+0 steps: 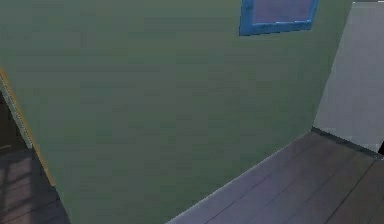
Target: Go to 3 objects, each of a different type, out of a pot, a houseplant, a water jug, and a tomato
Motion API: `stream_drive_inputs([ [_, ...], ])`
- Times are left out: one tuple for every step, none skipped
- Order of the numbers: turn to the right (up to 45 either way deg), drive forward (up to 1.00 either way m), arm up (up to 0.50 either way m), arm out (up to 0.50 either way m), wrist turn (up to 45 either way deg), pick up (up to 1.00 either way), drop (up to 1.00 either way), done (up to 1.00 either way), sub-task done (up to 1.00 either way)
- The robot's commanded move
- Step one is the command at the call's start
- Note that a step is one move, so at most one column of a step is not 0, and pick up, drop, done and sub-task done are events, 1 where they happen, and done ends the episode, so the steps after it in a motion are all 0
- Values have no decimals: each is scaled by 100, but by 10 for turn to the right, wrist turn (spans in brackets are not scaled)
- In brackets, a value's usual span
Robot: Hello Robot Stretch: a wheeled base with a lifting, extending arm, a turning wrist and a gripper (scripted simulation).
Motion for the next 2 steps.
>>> stream_drive_inputs([
  [450, 0, 0, 0, 0, 0, 0, 0, 0],
  [420, 0, 0, 0, 0, 0, 0, 0, 0],
])
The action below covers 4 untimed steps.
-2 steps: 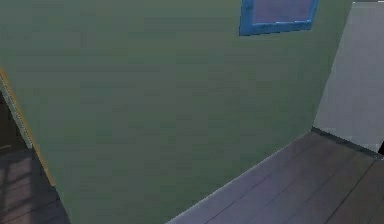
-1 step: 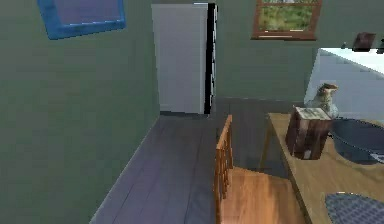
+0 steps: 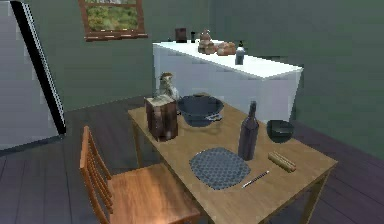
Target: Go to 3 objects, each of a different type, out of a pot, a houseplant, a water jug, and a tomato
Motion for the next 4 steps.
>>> stream_drive_inputs([
  [0, 0, 0, 0, 0, 0, 0, 0, 100],
  [-450, 0, 0, 0, 0, 0, 0, 0, 0],
  [-330, 0, 0, 0, 0, 0, 0, 0, 0],
  [0, 65, 0, 0, 0, 0, 0, 0, 0],
])
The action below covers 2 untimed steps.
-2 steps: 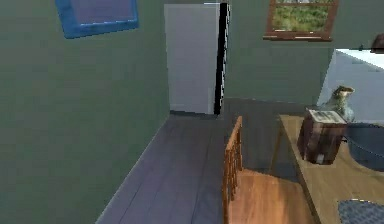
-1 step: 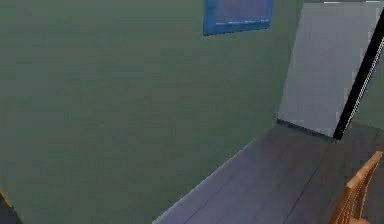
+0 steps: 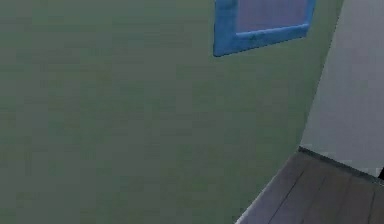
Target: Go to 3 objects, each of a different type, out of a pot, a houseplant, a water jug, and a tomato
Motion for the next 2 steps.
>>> stream_drive_inputs([
  [450, 0, 0, 0, 0, 0, 0, 0, 0],
  [450, 0, 0, 0, 0, 0, 0, 0, 0],
])
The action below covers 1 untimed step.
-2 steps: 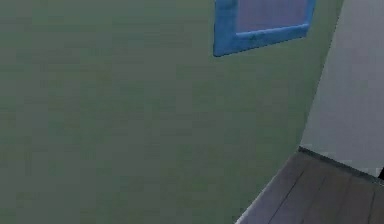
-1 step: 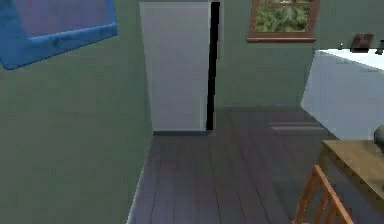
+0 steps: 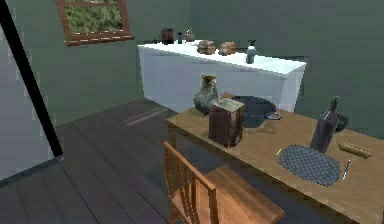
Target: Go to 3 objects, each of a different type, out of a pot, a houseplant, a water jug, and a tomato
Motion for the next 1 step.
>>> stream_drive_inputs([
  [0, 0, 0, 0, 0, 0, 0, 100, 0],
])
